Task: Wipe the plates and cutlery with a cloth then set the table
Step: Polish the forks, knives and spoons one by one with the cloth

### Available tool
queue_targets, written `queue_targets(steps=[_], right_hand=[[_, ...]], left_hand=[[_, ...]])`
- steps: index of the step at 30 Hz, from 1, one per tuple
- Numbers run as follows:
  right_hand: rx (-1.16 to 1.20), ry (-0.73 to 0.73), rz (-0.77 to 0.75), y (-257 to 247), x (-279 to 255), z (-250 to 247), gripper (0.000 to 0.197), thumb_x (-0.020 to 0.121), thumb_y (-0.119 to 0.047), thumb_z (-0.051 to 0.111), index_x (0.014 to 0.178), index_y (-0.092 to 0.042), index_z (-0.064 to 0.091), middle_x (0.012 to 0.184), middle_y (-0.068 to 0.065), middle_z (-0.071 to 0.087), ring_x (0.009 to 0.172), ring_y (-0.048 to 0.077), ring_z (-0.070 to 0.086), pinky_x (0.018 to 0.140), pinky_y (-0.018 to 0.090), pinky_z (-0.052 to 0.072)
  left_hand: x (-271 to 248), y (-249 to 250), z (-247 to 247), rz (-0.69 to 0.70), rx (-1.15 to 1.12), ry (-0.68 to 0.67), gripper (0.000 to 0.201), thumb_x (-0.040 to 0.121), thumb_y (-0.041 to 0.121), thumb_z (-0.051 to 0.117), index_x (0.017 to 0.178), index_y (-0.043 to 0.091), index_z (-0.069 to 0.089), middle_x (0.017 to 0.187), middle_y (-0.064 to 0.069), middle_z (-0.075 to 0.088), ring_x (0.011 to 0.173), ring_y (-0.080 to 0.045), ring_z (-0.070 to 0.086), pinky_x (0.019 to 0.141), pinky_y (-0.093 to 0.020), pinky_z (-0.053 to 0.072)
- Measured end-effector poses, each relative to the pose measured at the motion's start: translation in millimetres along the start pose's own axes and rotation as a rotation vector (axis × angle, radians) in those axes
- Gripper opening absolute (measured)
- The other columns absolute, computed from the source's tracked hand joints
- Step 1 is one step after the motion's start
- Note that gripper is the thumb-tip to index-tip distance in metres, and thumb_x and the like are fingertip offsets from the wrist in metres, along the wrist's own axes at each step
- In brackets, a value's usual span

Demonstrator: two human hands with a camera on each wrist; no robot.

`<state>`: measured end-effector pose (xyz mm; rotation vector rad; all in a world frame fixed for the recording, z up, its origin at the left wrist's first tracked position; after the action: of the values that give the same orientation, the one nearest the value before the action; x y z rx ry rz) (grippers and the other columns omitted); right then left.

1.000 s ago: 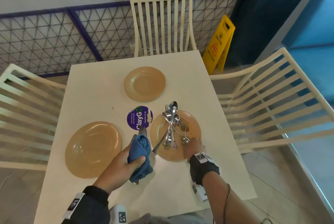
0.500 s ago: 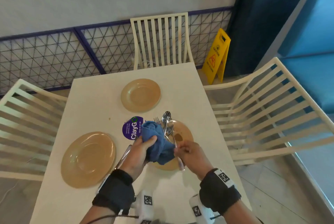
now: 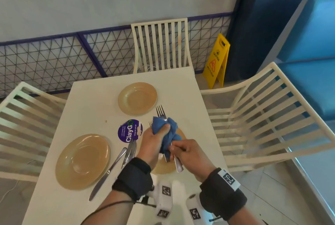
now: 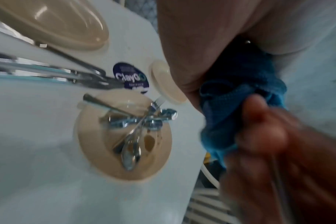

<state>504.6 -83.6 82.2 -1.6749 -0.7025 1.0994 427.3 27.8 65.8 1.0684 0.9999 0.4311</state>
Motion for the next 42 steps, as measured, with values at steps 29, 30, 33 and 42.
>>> queue_targets(steps=[29, 30, 33, 42], right_hand=[[-0.045, -0.088, -0.066, -11, 16, 4, 0.026, 0.097, -0.006, 0.058, 0.078, 0.002, 0.072, 0.064, -0.007, 0.067, 0.064, 0.003, 0.061, 0.071, 0.02, 0.049], [-0.115, -0.129, -0.071, -9, 18, 9, 0.026, 0.098, -0.007, 0.057, 0.079, 0.003, 0.072, 0.061, -0.008, 0.066, 0.059, -0.001, 0.058, 0.068, 0.016, 0.046], [-0.304, -0.149, -0.054, -8, 22, 3, 0.024, 0.097, -0.016, 0.06, 0.079, -0.009, 0.074, 0.063, -0.008, 0.064, 0.054, -0.002, 0.053, 0.058, 0.01, 0.042], [0.008, 0.154, -0.12, -26, 64, 5, 0.017, 0.097, -0.021, 0.063, 0.092, -0.012, 0.076, 0.084, 0.005, 0.074, 0.075, 0.024, 0.067, 0.074, 0.04, 0.055]], left_hand=[[-19, 10, -17, -0.047, 0.014, 0.039, 0.04, 0.09, 0.037, 0.071, 0.118, 0.009, 0.07, 0.11, -0.018, 0.076, 0.102, -0.034, 0.073, 0.097, -0.053, 0.055], [-17, 6, -22, -0.037, 0.041, 0.09, 0.042, 0.085, 0.038, 0.075, 0.116, 0.011, 0.071, 0.108, -0.017, 0.076, 0.101, -0.034, 0.074, 0.096, -0.055, 0.056], [-15, 9, -38, -0.007, 0.1, 0.145, 0.027, 0.091, 0.03, 0.073, 0.112, 0.013, 0.072, 0.102, -0.014, 0.078, 0.098, -0.034, 0.074, 0.089, -0.054, 0.059], [-29, 15, -29, 0.136, 0.573, -0.133, 0.01, 0.097, 0.025, 0.064, 0.091, 0.017, 0.066, 0.065, 0.006, 0.065, 0.056, -0.007, 0.061, 0.055, -0.019, 0.047]])
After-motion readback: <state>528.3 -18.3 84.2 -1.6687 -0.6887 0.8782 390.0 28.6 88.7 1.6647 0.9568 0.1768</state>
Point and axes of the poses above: each hand's wrist, its own x-axis towards the middle knuckle, its own z-axis out of the palm, y = z × x, the point moved 7 cm from there along x, towards the middle knuckle
